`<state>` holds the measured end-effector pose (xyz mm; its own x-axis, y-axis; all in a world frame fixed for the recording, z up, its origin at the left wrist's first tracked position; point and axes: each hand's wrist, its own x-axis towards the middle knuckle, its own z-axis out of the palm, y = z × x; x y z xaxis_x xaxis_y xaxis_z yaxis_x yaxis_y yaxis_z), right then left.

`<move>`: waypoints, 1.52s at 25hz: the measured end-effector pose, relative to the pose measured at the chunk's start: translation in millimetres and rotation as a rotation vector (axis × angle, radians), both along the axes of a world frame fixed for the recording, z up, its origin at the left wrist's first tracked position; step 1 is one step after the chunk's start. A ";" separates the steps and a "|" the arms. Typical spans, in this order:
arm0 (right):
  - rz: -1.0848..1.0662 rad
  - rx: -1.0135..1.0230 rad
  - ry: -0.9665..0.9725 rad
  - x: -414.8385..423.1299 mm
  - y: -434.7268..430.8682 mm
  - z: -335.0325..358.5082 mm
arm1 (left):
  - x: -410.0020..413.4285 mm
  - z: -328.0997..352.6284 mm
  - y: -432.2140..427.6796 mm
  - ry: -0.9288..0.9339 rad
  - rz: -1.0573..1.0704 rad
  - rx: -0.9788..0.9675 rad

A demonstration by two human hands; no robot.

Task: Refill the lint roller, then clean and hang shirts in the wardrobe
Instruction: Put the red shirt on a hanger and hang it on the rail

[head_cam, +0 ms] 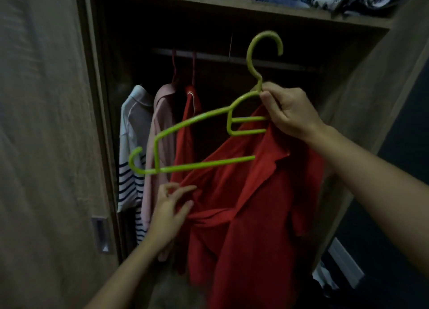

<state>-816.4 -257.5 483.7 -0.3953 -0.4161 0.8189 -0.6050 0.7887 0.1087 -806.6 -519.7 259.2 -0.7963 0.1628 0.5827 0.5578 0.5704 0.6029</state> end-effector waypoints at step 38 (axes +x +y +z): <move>-0.134 -0.543 -0.328 3.6 54.2 -106.0 | -29.7 162.7 -34.8 0.127 -0.062 -0.308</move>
<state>-812.8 -203.3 377.7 -0.6802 0.0934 0.7271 -0.4320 0.7503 -0.5005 -836.3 -554.6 421.9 -0.7032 0.3927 0.5927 0.6571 0.6773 0.3308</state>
